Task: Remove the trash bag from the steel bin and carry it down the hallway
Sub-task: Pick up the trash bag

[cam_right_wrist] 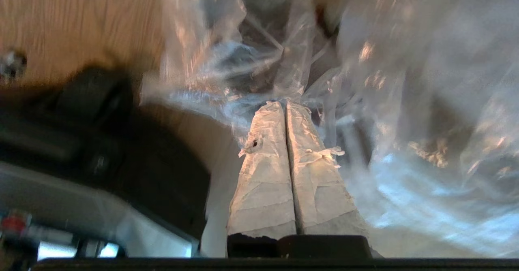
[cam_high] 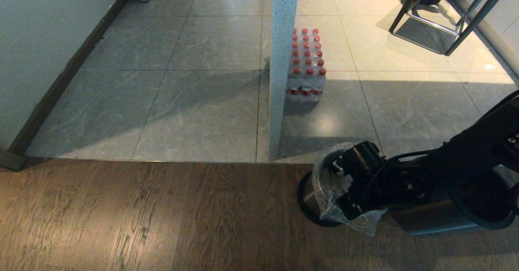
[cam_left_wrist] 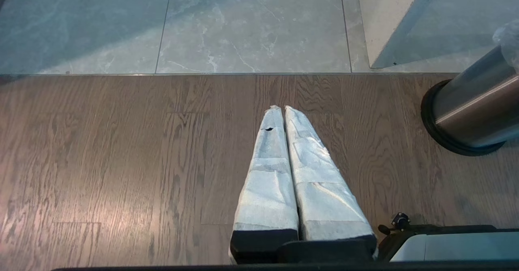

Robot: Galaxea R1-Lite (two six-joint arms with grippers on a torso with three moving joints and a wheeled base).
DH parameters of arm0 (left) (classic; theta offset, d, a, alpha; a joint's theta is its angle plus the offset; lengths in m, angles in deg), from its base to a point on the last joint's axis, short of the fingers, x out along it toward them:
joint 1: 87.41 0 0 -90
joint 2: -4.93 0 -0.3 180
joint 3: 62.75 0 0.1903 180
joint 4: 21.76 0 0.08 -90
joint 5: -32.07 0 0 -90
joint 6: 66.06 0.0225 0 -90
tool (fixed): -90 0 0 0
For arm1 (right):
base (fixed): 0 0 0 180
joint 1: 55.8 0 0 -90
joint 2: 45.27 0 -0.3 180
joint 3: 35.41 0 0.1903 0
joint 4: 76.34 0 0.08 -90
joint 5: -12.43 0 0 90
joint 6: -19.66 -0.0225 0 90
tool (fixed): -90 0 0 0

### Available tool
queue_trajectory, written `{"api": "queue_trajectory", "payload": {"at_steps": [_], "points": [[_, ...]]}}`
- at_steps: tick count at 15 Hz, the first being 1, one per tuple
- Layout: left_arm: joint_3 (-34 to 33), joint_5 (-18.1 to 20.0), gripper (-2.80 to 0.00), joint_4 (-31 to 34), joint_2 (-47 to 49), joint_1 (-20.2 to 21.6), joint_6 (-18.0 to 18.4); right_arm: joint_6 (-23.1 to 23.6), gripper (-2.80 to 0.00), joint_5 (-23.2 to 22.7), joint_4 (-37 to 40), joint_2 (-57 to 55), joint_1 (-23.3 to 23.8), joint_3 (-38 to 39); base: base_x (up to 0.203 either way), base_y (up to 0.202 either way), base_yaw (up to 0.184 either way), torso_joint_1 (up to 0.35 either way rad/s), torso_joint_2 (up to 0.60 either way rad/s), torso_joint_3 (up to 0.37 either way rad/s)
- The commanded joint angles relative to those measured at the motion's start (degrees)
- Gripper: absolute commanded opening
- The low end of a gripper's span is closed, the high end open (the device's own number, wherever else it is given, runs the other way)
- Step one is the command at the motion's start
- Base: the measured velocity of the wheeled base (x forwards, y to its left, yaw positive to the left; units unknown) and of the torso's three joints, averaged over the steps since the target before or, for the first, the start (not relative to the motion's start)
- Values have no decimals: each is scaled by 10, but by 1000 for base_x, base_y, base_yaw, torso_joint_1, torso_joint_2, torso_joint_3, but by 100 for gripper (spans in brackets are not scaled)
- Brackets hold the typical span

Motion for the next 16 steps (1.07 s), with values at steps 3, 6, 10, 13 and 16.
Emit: {"api": "queue_trajectory", "payload": {"at_steps": [3,6,10,13,16], "points": [[0,0,-280,0,0,0,0,9,-280,6,-64,-8,11,-5,0,0,0,0,0,0],[0,0,-280,0,0,0,0,19,-280,19,-100,-19,20,-7,0,0,0,0,0,0],[0,0,-280,0,0,0,0,45,-280,38,-157,-32,41,-20,0,0,0,0,0,0],[0,0,-280,0,0,0,0,49,-280,50,-180,-41,55,-40,0,0,0,0,0,0],[0,0,-280,0,0,0,0,62,-280,54,-189,-42,69,-44,0,0,0,0,0,0]]}}
